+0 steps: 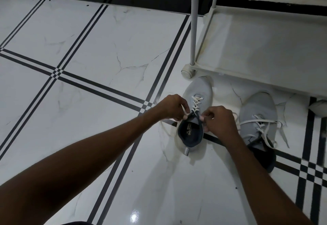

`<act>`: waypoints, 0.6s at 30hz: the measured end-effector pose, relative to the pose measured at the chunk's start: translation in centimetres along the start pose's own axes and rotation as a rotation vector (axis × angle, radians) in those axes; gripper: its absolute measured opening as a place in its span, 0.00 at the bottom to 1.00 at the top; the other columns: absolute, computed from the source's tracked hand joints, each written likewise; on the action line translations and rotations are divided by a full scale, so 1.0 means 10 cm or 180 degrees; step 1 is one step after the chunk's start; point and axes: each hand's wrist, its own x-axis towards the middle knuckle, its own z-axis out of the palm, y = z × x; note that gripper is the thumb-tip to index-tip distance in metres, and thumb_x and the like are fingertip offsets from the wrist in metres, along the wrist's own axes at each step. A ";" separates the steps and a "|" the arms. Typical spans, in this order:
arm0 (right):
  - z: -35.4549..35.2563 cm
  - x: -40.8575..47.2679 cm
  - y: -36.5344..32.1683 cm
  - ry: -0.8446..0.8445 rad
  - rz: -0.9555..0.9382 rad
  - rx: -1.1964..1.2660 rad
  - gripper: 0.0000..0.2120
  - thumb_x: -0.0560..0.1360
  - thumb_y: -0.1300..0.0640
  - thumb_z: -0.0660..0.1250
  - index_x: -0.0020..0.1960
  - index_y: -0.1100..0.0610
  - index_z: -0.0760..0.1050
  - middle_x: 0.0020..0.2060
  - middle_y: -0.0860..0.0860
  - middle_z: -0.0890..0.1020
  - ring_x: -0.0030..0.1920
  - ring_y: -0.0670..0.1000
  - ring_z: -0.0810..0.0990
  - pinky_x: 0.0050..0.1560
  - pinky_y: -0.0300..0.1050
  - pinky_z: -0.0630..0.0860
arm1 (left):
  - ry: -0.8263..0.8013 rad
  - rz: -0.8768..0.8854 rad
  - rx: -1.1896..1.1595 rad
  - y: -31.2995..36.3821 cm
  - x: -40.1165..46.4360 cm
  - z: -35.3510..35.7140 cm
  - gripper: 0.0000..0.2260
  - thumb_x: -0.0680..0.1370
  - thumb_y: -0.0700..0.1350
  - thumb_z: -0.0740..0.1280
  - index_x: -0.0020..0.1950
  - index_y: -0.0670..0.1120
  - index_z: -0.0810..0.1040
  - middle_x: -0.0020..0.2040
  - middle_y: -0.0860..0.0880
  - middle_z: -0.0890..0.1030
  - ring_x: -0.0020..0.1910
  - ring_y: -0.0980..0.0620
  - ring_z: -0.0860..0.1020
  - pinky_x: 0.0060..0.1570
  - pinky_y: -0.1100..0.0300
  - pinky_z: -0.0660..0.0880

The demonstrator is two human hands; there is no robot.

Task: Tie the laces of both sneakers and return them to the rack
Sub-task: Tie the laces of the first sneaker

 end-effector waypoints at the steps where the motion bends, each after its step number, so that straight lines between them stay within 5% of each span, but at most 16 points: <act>1: 0.04 0.00 0.03 0.0109 0.0014 -0.0025 0.04 0.68 0.61 0.75 0.37 0.54 0.82 0.34 0.54 0.85 0.34 0.56 0.84 0.40 0.52 0.84 | 0.0068 0.0017 0.0093 0.01 0.01 0.04 0.09 0.70 0.38 0.76 0.49 0.43 0.83 0.40 0.46 0.87 0.35 0.52 0.85 0.43 0.62 0.80; 5: 0.05 0.03 0.14 0.0329 -0.0016 0.0163 0.09 0.66 0.67 0.72 0.32 0.54 0.79 0.31 0.52 0.83 0.32 0.56 0.84 0.37 0.54 0.83 | 0.0474 0.0272 0.0617 -0.07 0.03 0.06 0.05 0.72 0.37 0.73 0.46 0.44 0.85 0.42 0.47 0.87 0.42 0.51 0.84 0.44 0.62 0.76; 8: 0.04 0.06 0.27 0.0466 0.0055 0.0309 0.11 0.66 0.70 0.70 0.30 0.56 0.78 0.29 0.54 0.82 0.29 0.57 0.84 0.34 0.56 0.83 | 0.0675 0.0567 0.1149 -0.25 -0.04 0.12 0.06 0.71 0.33 0.69 0.43 0.43 0.82 0.42 0.46 0.85 0.41 0.47 0.83 0.43 0.52 0.79; 13: 0.13 0.13 0.36 0.0601 -0.0041 0.0048 0.09 0.66 0.68 0.71 0.32 0.55 0.79 0.30 0.53 0.82 0.32 0.58 0.83 0.36 0.56 0.82 | 0.0906 0.0768 0.2093 -0.35 -0.14 0.20 0.05 0.77 0.36 0.63 0.50 0.42 0.77 0.48 0.44 0.79 0.45 0.44 0.78 0.38 0.54 0.70; 16: 0.10 0.05 0.31 0.0815 0.0082 0.0050 0.08 0.70 0.66 0.71 0.45 0.56 0.82 0.41 0.55 0.84 0.41 0.59 0.83 0.45 0.53 0.81 | 0.1355 -0.0039 0.2247 -0.48 -0.18 0.07 0.11 0.76 0.46 0.69 0.55 0.43 0.76 0.51 0.45 0.79 0.48 0.48 0.77 0.40 0.58 0.68; 18: 0.07 -0.01 0.21 0.1252 0.0276 -0.0041 0.04 0.73 0.60 0.70 0.48 0.59 0.80 0.44 0.56 0.84 0.45 0.60 0.82 0.45 0.46 0.75 | 0.1271 -0.1015 0.1607 -0.45 -0.23 -0.01 0.19 0.78 0.55 0.66 0.52 0.39 0.78 0.45 0.45 0.80 0.42 0.47 0.79 0.39 0.57 0.72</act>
